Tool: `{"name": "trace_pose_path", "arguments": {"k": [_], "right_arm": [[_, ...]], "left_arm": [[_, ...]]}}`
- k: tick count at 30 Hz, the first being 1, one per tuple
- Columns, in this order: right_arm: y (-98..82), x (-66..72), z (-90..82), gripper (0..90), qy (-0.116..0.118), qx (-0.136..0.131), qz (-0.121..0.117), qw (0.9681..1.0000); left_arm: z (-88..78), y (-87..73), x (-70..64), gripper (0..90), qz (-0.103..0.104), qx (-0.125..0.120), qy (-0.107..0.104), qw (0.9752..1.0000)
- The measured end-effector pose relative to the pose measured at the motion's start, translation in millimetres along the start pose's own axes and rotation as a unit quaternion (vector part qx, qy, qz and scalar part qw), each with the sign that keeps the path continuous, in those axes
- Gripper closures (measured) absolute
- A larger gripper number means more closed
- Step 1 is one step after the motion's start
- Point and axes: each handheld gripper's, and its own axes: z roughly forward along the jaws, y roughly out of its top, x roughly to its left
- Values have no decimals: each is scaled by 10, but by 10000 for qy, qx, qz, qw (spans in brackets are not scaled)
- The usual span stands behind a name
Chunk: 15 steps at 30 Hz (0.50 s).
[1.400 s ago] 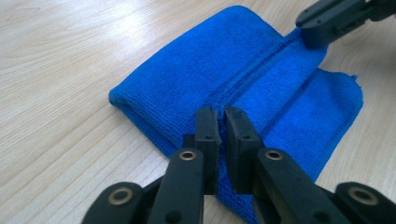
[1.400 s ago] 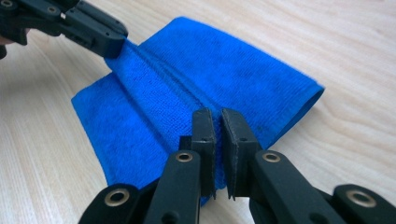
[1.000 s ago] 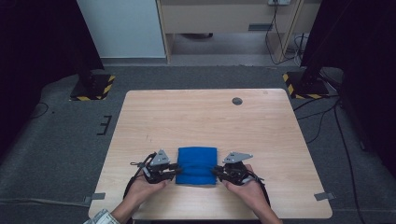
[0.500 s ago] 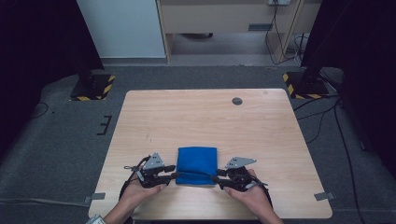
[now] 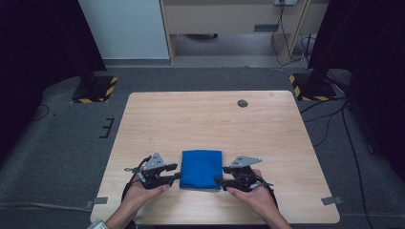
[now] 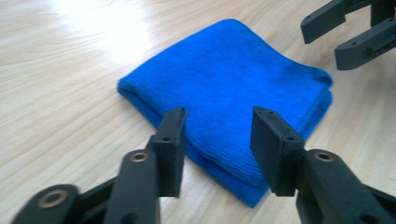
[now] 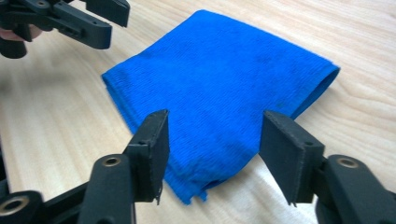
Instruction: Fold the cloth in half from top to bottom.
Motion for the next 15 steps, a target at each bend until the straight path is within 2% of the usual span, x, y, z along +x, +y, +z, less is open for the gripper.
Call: {"name": "trace_pose_path", "arguments": {"k": [5, 15], "right_arm": [[49, -51, 44, 327, -165, -47, 28, 9998], [153, -101, 119, 173, -423, -160, 81, 9989]], "left_arm": [[-8, 26, 51, 383, -77, -54, 165, 9998], [37, 52, 116, 194, -257, 65, 361, 9990]]}}
